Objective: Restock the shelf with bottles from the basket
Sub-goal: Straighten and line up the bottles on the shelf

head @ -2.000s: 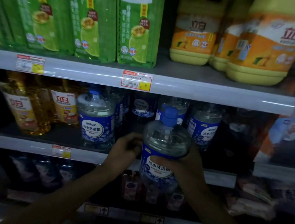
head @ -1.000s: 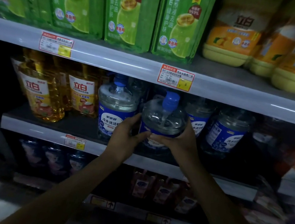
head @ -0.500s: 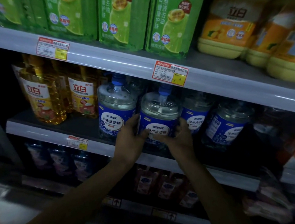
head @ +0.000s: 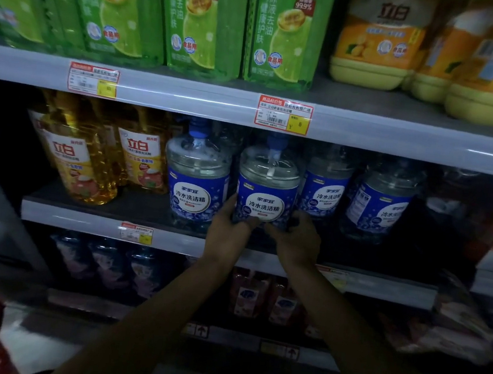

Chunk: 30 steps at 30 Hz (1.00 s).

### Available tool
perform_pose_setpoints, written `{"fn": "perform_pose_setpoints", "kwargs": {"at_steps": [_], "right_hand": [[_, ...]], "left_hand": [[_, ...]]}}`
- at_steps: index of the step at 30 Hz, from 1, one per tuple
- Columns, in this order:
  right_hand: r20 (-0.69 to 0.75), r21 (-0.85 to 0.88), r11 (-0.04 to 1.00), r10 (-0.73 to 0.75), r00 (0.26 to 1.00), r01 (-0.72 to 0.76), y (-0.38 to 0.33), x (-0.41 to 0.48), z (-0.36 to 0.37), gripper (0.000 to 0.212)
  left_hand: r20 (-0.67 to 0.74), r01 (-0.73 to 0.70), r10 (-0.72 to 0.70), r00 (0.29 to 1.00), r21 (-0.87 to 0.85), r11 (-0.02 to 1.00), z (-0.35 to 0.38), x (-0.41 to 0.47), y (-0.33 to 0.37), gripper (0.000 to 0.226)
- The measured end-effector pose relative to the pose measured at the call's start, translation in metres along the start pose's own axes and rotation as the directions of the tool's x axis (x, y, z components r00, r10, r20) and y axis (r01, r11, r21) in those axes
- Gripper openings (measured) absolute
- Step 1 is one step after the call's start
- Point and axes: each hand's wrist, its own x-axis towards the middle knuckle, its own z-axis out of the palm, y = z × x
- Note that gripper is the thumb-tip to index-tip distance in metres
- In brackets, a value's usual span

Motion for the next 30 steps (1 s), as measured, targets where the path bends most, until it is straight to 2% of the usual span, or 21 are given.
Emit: {"fn": "perform_pose_setpoints", "kwargs": {"at_steps": [3,7,11,17,23,30], "right_hand": [[-0.031,0.000,1.000,0.022,0.999,-0.022,-0.003,0.005,0.006,0.058],[-0.079,0.023,0.997,0.074,0.994,-0.072,-0.005,0.014,0.013,0.059],[-0.095,0.089,0.986,0.150,0.984,-0.142,-0.004,0.023,0.017,0.049],[-0.011,0.191,0.971,0.152,0.988,-0.147,-0.004,0.030,0.022,0.051],[0.073,0.285,0.947,0.130,0.989,-0.146,-0.003,0.032,0.028,0.063],[0.137,0.359,0.917,0.130,0.982,-0.172,-0.008,0.033,0.024,0.070]], "left_hand": [[-0.014,0.021,-0.022,1.000,-0.043,0.999,0.006,0.008,0.001,0.045],[-0.041,0.020,-0.023,0.999,-0.058,0.998,0.013,0.021,0.000,0.052],[-0.032,0.040,-0.044,0.999,-0.105,0.994,0.021,0.032,-0.001,0.049],[-0.051,0.041,-0.046,0.998,-0.083,0.996,0.029,0.048,-0.006,0.059],[-0.042,0.089,-0.096,0.994,-0.148,0.985,0.029,0.060,-0.011,0.063],[-0.082,0.091,-0.104,0.991,-0.147,0.985,0.033,0.062,-0.017,0.061]]}}
